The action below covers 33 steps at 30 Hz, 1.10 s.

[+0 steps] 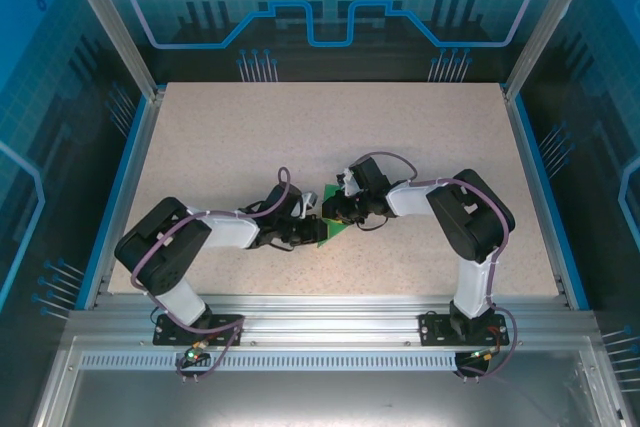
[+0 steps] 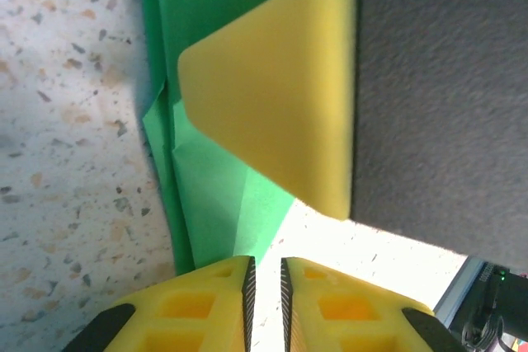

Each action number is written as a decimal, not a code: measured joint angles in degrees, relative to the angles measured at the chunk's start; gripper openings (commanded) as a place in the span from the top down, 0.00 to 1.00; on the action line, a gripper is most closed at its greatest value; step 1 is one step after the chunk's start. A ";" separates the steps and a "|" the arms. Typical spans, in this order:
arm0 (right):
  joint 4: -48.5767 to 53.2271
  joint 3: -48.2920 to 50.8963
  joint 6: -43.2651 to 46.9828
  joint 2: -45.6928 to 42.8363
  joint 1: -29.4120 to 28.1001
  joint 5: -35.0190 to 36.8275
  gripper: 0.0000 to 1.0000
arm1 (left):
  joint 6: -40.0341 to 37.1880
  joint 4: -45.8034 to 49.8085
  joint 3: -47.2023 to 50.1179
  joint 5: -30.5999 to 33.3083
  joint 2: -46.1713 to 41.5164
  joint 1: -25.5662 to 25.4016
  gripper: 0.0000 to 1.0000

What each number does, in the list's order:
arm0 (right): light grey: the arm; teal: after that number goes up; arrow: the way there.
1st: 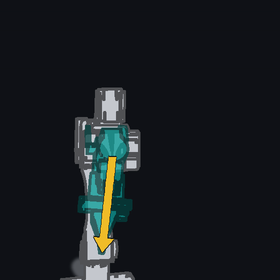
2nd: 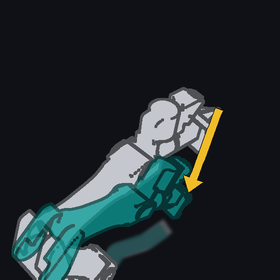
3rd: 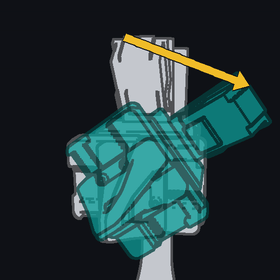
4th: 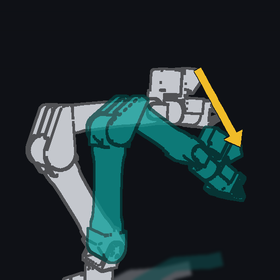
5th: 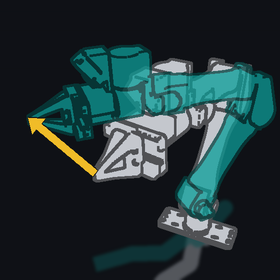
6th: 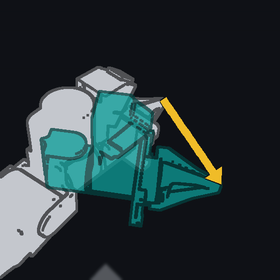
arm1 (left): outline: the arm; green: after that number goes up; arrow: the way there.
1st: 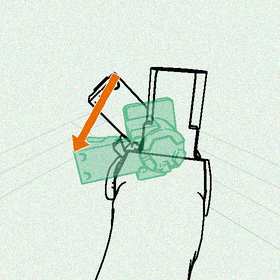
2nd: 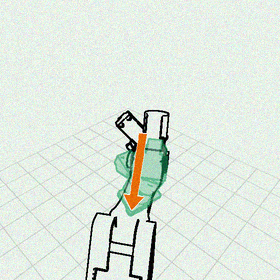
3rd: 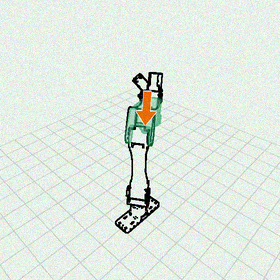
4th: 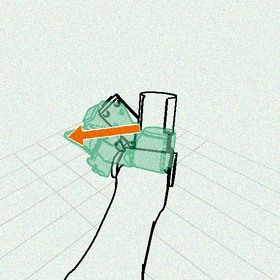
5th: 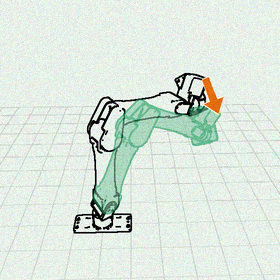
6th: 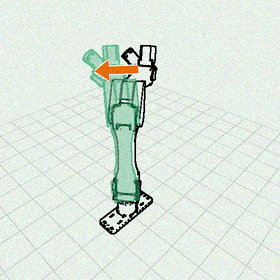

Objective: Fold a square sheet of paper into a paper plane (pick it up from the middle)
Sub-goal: Fourth fold the wing at the center of the table.

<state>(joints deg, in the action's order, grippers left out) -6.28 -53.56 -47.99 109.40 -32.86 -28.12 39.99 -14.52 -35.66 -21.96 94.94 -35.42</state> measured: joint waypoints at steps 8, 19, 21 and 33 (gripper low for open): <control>0.02 0.00 0.00 0.00 0.00 0.00 0.77 | -0.50 -1.68 2.19 -0.22 -0.39 0.00 0.80; 0.22 -0.09 0.02 0.00 0.00 0.00 0.77 | -4.81 5.44 2.45 -1.97 -2.99 -0.15 0.79; 0.24 -0.11 0.02 0.00 0.00 0.00 0.77 | -5.97 7.58 2.45 -2.47 -3.65 -0.46 0.80; 0.24 -0.11 0.02 0.00 0.00 -0.02 0.76 | -6.93 18.53 1.84 -1.25 -16.15 -1.03 0.74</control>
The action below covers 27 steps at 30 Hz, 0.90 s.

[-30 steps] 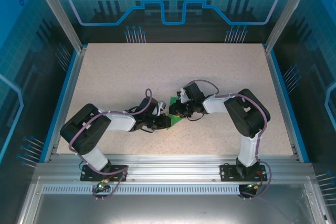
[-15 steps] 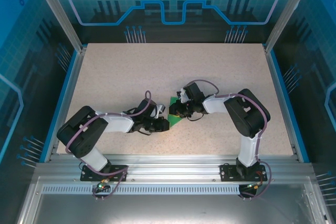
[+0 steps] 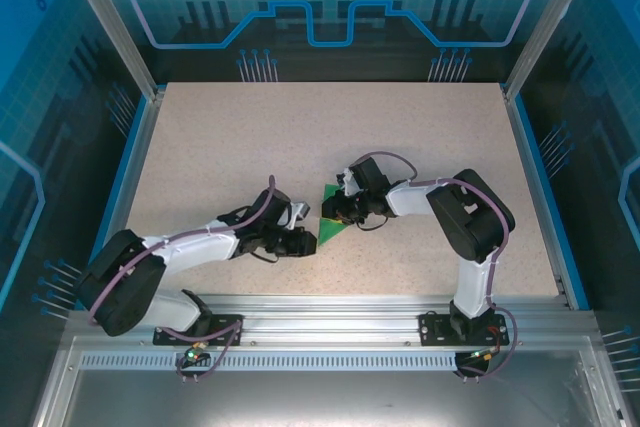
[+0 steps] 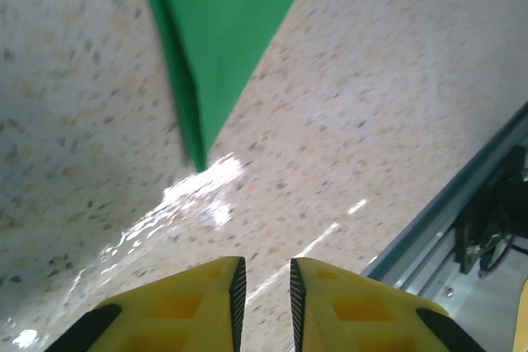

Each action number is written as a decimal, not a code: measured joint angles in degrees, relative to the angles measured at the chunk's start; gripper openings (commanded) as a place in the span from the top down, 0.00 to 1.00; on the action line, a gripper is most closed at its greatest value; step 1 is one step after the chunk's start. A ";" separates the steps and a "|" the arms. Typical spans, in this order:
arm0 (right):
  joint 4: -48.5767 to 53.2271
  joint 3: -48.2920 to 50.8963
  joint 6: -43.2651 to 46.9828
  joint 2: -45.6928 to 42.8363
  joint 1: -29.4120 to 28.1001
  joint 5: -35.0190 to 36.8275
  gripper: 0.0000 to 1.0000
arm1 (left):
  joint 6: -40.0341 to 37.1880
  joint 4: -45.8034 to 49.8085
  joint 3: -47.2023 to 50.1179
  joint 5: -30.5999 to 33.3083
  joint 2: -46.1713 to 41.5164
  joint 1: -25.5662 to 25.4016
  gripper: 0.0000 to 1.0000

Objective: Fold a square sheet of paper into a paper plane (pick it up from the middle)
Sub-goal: Fourth fold the wing at the center of the table.

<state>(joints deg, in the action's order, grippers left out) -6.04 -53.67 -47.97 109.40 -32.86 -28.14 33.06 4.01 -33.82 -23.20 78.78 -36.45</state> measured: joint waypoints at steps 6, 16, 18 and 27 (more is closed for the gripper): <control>0.00 -0.02 -0.02 0.00 0.00 -0.02 0.76 | 0.00 -4.11 -5.44 0.35 5.70 0.00 0.75; 0.00 -0.04 -0.02 0.00 0.00 -0.04 0.75 | -0.04 -10.64 -7.30 1.18 17.44 0.00 0.76; 0.00 -0.04 -0.02 0.00 0.00 -0.04 0.75 | -0.04 -10.84 -7.30 1.51 18.47 0.00 0.78; 0.46 -0.33 0.00 0.02 0.00 -0.09 0.75 | 1.38 -17.94 -3.48 1.44 18.75 0.24 0.84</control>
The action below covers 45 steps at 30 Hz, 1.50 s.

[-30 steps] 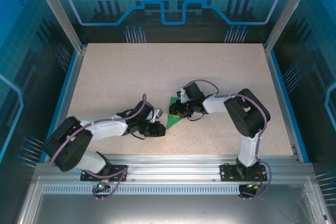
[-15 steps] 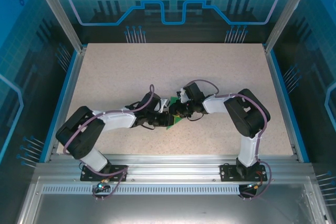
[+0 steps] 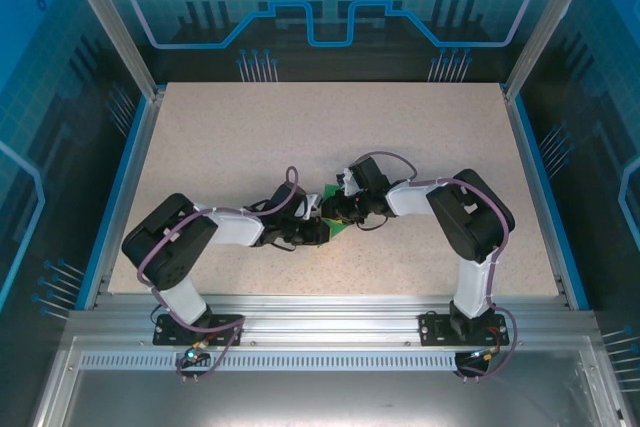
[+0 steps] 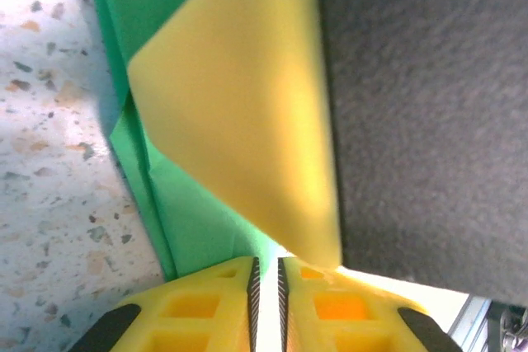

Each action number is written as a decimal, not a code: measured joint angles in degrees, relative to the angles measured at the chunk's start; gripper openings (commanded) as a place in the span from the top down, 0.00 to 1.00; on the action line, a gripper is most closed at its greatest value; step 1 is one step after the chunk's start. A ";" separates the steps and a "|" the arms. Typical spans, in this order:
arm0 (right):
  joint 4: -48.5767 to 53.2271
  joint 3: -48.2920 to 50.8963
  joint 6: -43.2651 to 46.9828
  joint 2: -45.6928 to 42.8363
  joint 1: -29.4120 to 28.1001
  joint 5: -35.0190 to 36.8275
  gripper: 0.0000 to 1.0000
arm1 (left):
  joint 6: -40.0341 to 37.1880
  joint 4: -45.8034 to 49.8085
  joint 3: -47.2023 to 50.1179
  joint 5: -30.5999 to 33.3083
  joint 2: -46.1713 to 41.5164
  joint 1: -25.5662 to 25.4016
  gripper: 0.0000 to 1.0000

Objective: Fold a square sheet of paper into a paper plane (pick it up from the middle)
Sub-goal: Fourth fold the wing at the center of the table.

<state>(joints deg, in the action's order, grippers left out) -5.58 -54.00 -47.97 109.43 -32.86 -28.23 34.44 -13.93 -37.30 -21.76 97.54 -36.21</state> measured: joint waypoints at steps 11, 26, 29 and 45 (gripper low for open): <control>4.92 -1.53 2.73 -1.73 2.91 0.92 0.71 | 0.66 -5.51 3.13 0.72 -0.50 0.09 0.93; 3.02 1.42 3.37 -8.04 0.33 1.81 0.73 | 1.68 -6.99 3.13 0.02 0.39 0.17 0.95; 1.57 1.55 2.99 -5.53 -0.63 1.09 0.73 | 1.68 -6.99 3.13 -0.15 0.46 0.24 0.95; 6.69 -5.73 4.85 2.54 1.88 -0.81 0.73 | 1.66 -8.00 3.08 -0.61 1.09 0.28 1.00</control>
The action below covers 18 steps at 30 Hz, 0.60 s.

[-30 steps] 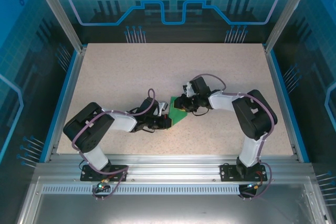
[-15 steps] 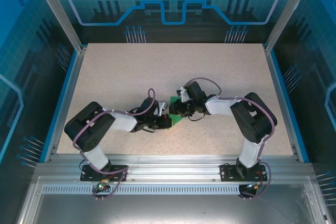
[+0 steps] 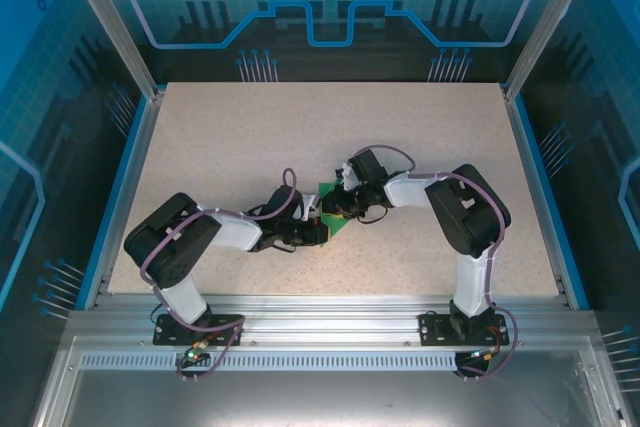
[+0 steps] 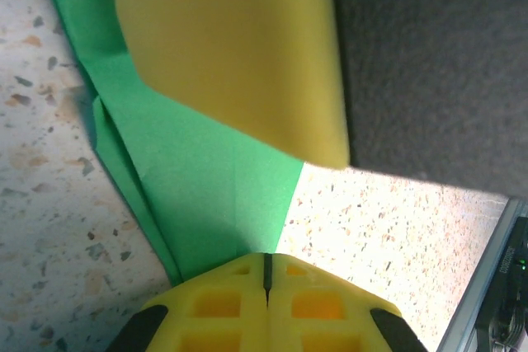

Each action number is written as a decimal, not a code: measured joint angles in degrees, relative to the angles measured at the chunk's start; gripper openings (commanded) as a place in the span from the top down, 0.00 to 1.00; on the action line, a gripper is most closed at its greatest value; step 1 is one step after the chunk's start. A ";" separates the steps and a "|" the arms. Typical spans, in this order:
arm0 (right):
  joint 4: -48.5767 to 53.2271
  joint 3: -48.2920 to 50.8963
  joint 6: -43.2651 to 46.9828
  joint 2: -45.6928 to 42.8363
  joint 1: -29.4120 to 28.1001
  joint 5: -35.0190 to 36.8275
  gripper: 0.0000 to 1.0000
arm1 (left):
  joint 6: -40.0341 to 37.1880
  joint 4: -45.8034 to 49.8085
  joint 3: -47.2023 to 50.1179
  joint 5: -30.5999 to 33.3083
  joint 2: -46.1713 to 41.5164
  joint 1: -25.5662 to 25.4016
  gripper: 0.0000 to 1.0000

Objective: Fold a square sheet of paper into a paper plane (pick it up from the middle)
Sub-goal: Fourth fold the wing at the center of the table.

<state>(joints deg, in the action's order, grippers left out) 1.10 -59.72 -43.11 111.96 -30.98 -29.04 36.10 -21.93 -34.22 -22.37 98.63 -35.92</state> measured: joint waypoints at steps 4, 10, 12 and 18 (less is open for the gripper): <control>1.73 -2.32 0.85 1.20 1.27 0.15 0.73 | 0.00 -0.52 0.26 -0.02 0.00 0.00 1.00; 3.69 -6.29 2.75 2.95 3.69 2.84 0.72 | 0.00 -0.66 0.31 0.00 0.00 0.00 1.00; 4.42 -7.43 3.30 3.41 4.13 3.96 0.72 | 0.00 -0.66 0.31 -0.02 0.02 0.00 1.00; 6.86 -10.84 4.20 5.07 4.85 5.70 0.72 | 0.00 -0.66 0.31 -0.02 0.02 0.00 1.00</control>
<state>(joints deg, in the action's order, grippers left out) 7.97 -70.57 -38.92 117.03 -26.13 -23.33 36.10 -22.59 -33.91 -22.39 98.65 -35.92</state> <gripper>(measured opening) 0.282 0.060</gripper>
